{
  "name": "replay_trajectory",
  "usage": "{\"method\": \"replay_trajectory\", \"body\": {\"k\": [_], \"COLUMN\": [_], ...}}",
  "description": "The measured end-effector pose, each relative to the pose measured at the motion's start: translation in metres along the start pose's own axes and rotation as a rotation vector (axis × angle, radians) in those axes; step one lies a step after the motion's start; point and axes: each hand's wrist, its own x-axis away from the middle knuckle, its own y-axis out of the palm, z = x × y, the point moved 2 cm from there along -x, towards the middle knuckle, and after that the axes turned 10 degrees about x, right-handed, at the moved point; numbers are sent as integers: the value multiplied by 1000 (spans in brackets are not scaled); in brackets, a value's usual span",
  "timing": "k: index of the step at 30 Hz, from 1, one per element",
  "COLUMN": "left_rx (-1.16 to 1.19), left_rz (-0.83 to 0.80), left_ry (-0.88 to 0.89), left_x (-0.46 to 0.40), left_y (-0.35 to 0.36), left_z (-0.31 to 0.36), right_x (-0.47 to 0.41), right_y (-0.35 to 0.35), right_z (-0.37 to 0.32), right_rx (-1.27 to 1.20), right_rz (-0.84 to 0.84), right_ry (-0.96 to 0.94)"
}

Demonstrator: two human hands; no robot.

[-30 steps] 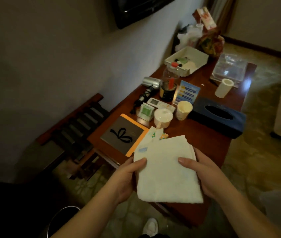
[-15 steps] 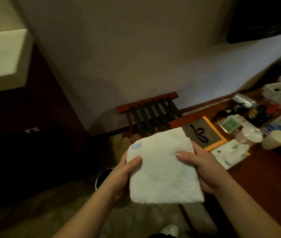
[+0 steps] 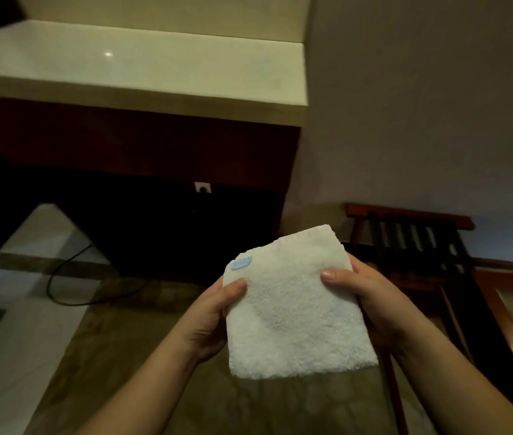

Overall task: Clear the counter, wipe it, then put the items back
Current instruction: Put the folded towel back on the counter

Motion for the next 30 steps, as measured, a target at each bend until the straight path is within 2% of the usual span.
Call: {"method": "replay_trajectory", "body": {"k": [7,14,19,23,30], "left_rx": [308,454,439,303,201], "left_rz": [122,120,168,171,121], "left_ry": [56,183,250,305,454], "left_x": [46,64,58,45,5], "left_y": [-47,-61,-70,-72,-57], "left_z": [46,93,142,199,307], "right_x": [-51,-94,-145,-194,-276], "right_y": [80,129,153,170,194], "right_z": [-21,-58,-94,-128,-193], "right_rx": [67,192,273,218,73], "right_rz": [-178,-274,-295,-353,-489], "right_ry": [6,-68,-145,-195,-117]}}
